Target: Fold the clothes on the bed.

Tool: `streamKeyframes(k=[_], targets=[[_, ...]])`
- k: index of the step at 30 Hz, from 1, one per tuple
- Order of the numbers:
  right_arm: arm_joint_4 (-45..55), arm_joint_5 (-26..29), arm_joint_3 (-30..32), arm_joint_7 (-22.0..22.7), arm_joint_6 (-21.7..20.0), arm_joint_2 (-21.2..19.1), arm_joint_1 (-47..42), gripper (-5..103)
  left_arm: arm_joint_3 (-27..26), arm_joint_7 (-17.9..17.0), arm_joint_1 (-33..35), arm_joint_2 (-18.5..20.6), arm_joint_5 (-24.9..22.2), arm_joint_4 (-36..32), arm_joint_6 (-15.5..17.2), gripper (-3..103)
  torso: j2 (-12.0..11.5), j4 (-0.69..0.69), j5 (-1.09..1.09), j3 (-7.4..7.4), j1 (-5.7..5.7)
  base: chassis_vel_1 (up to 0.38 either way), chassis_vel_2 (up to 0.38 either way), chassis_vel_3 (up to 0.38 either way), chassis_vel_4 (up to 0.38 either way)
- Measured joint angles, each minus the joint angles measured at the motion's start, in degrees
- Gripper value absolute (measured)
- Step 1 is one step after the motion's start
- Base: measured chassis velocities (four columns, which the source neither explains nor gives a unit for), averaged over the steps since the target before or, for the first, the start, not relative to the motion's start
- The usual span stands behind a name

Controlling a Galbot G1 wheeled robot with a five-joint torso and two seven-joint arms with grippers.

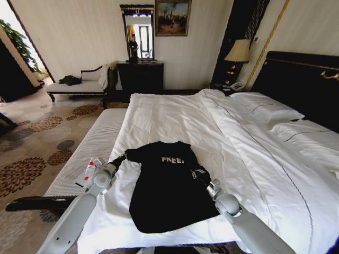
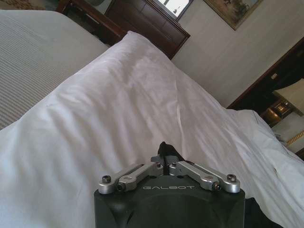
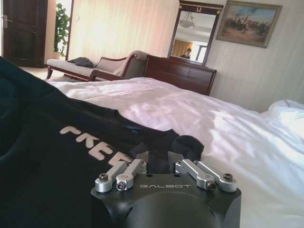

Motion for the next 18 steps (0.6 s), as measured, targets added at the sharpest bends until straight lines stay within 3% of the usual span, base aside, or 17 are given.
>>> streamKeyframes(k=[2, 4, 10, 13, 16, 18], targets=[[-0.15, -1.20, 0.34, 0.01, 0.17, 0.02, 0.09, 34, 0.03, -0.01, -0.15, -0.07, -0.01, 0.03, 0.00, 0, 0.00, 0.00, 0.00, 0.00, 0.00, 0.000, 0.000, 0.000, 0.000], [-0.23, -1.70, 0.40, -0.28, 0.23, -0.01, 0.09, 34, 0.08, -0.02, -0.17, -0.11, -0.02, 0.05, 0.00, 0, 0.00, 0.00, 0.01, 0.00, 0.00, 0.000, 0.000, 0.000, 0.000], [0.38, -3.06, 0.13, -2.15, 0.29, -0.12, -0.89, 62, 0.28, -0.14, -0.08, -0.25, 0.07, 0.02, 0.00, 0, 0.00, 0.00, 0.00, 0.00, 0.00, 0.000, 0.000, 0.000, 0.000], [-0.04, -3.44, -0.01, -2.20, 0.30, 0.05, -1.03, 68, 0.20, -0.15, -0.01, -0.19, 0.07, 0.02, 0.00, 0, 0.00, 0.00, 0.00, 0.00, 0.00, 0.000, 0.000, 0.000, 0.000], [-1.42, -3.72, -0.31, -2.21, 0.38, 0.30, -0.88, 84, 0.14, -0.15, 0.03, -0.02, 0.11, 0.12, -0.01, 0, 0.00, -0.01, 0.00, 0.00, 0.00, 0.000, 0.000, 0.000, 0.000], [-1.75, -3.74, -0.40, -2.21, 0.38, 0.35, -0.69, 89, 0.14, -0.14, 0.02, 0.00, 0.11, 0.18, -0.01, 0, 0.00, -0.01, 0.00, 0.00, 0.00, 0.000, 0.000, 0.000, 0.000]])
